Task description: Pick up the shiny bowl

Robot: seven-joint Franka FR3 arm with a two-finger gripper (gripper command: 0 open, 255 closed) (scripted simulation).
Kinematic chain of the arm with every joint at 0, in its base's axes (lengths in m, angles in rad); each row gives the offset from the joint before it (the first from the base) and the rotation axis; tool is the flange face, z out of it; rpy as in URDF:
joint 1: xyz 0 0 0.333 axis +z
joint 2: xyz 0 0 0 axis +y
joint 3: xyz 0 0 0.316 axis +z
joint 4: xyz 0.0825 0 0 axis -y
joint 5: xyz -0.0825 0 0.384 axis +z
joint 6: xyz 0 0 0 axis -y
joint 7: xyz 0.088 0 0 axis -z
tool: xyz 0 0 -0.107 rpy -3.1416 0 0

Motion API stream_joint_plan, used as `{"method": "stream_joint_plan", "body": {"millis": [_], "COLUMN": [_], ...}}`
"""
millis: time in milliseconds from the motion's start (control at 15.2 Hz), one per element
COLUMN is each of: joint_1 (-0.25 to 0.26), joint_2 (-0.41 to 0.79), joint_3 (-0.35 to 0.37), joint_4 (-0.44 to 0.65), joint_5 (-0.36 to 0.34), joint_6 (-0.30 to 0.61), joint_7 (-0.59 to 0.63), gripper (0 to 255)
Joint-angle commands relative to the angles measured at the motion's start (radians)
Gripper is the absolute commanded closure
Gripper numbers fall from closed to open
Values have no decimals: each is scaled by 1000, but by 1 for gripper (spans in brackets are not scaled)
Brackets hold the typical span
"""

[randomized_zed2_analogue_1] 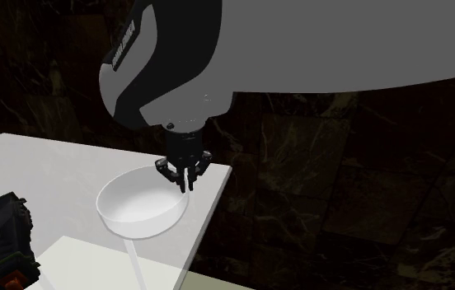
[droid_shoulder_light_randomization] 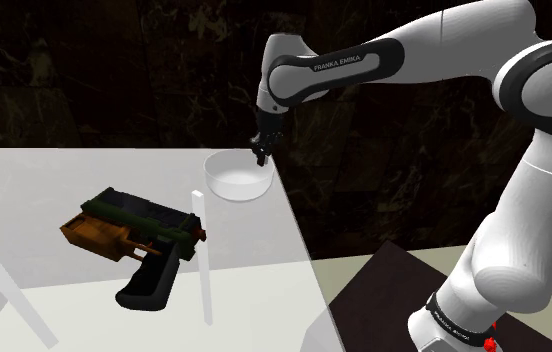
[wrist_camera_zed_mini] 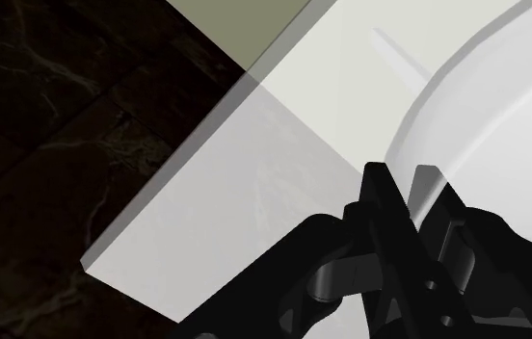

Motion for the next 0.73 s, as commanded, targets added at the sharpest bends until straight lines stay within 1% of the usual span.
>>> {"method": "stream_joint_plan", "body": {"millis": [0,264,660], "joint_1": [0,1,0], "joint_2": [1,-1,-14], "joint_3": [0,1,0], "joint_4": [0,-3,61], "joint_5": [0,0,1], "joint_6": [0,2,-76], "joint_7": [0,1,3], "gripper": [255,255,255]}}
